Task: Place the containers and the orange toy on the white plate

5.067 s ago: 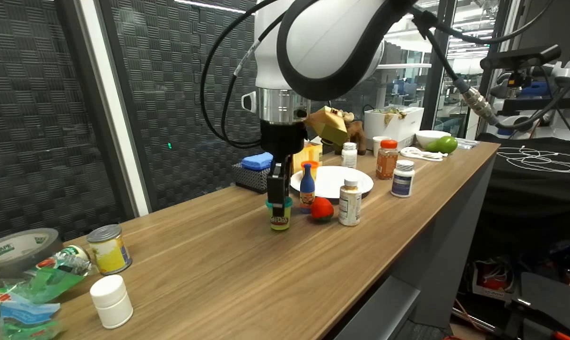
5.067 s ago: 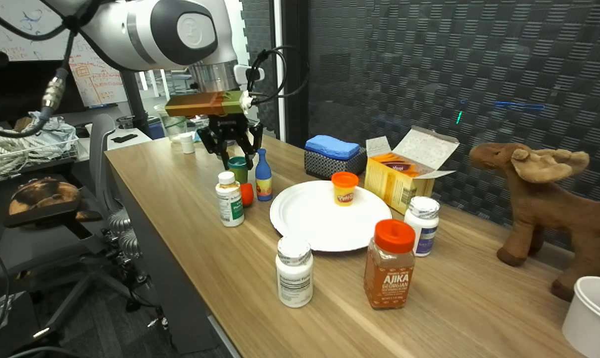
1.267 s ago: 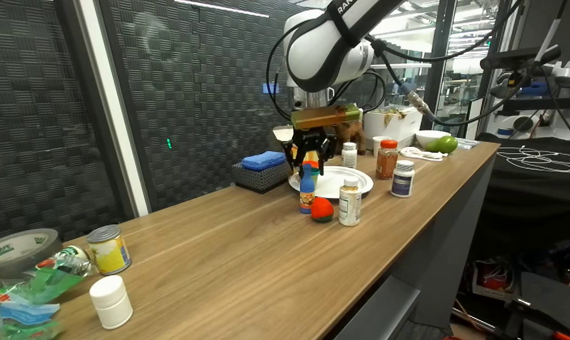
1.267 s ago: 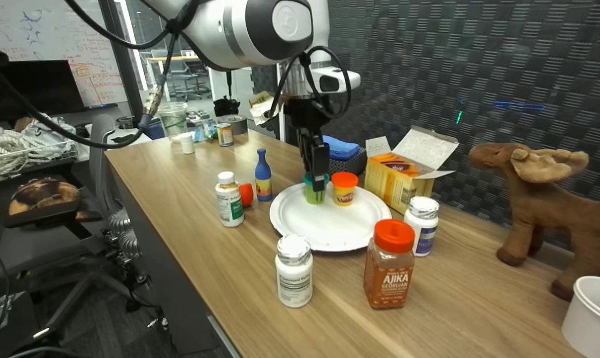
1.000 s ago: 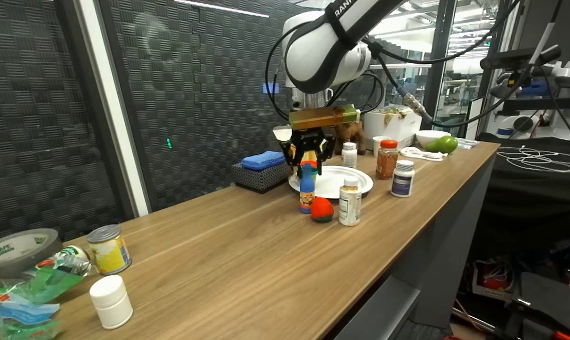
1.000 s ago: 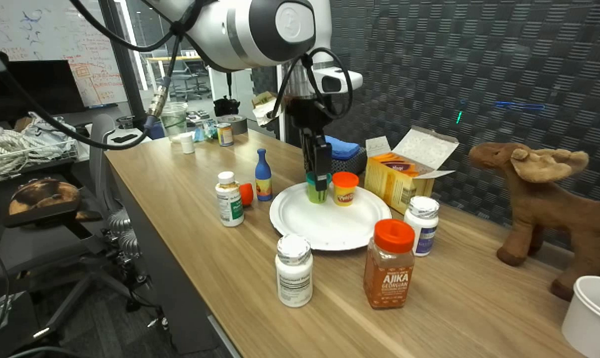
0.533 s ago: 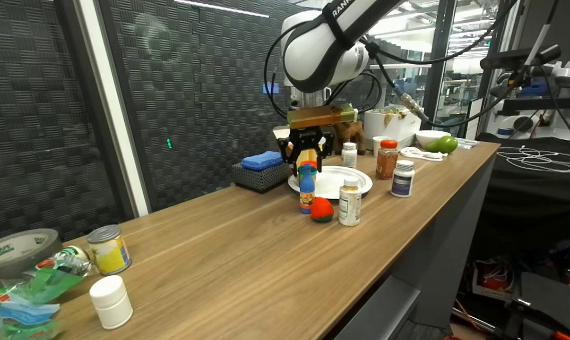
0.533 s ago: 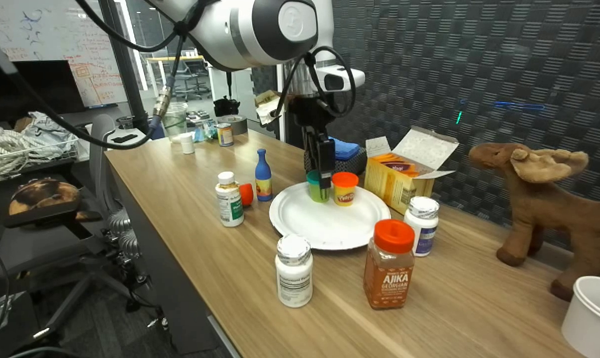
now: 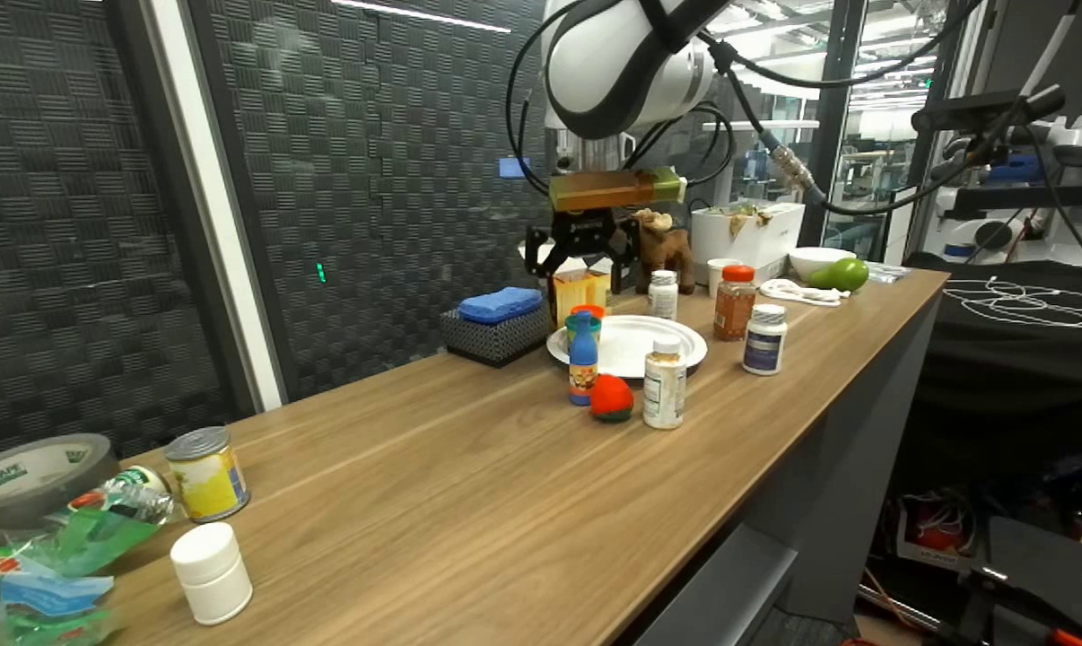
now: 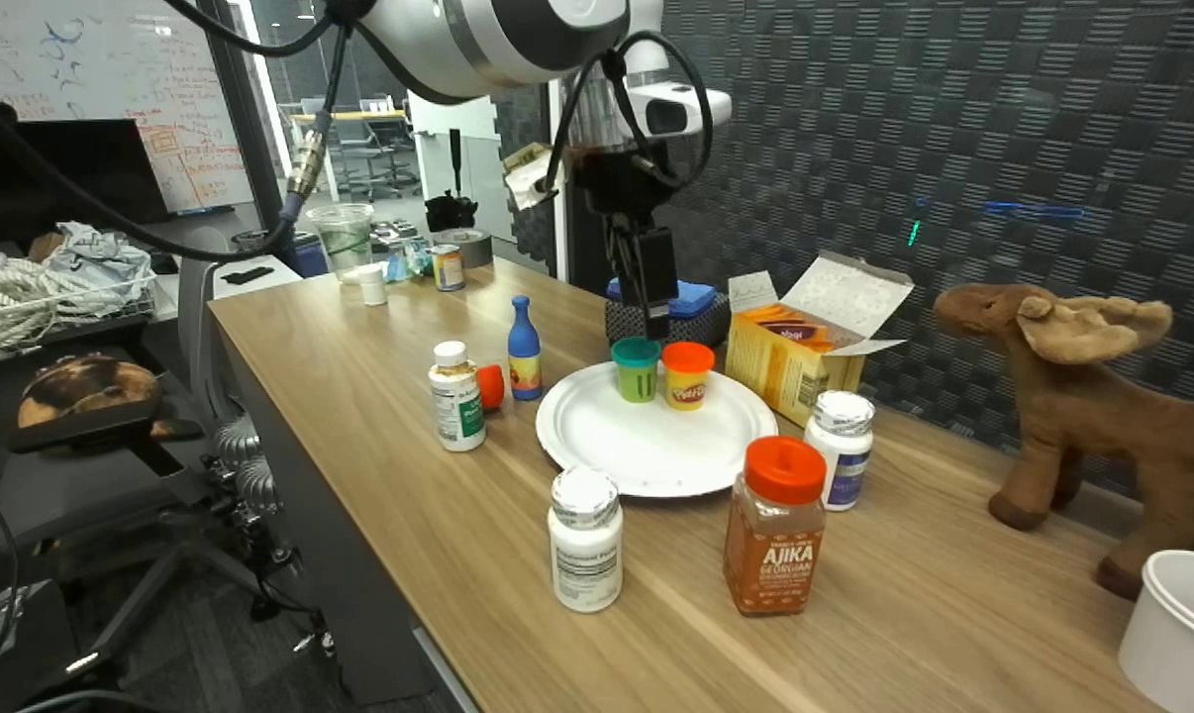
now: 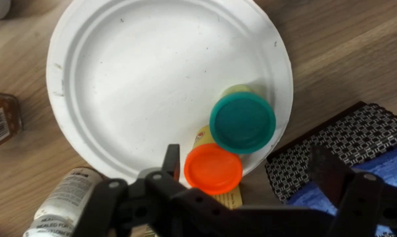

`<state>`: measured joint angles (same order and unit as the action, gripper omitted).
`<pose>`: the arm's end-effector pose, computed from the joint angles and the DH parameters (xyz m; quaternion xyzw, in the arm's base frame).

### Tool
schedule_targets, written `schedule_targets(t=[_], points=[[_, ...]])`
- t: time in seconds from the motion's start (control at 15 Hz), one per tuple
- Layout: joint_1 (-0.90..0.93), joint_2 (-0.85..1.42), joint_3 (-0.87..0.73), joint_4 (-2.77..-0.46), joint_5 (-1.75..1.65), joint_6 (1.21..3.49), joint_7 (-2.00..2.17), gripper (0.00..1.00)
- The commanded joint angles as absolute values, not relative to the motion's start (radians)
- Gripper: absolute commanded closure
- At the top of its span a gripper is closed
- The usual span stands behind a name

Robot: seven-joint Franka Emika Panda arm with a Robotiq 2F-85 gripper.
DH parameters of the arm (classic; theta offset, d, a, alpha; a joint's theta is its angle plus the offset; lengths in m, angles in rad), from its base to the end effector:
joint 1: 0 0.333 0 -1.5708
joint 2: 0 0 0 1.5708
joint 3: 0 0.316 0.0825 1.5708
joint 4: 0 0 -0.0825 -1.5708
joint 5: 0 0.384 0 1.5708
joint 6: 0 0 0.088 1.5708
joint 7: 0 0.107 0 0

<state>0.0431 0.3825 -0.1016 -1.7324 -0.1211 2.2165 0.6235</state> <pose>0.6632 -0.0365 0.3712 0.9511 -0.2967 0.0683 0.0518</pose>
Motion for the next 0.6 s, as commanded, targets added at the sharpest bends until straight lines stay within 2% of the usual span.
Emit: schedule_targets(t=[0.0,0.53], points=[[0.028,0.311,-0.133,-1.767,-0.144,2.242,0.603,0.00],[-0.103,0.330,-0.184,-1.728,-0.064,2.338,0.490,0.00]])
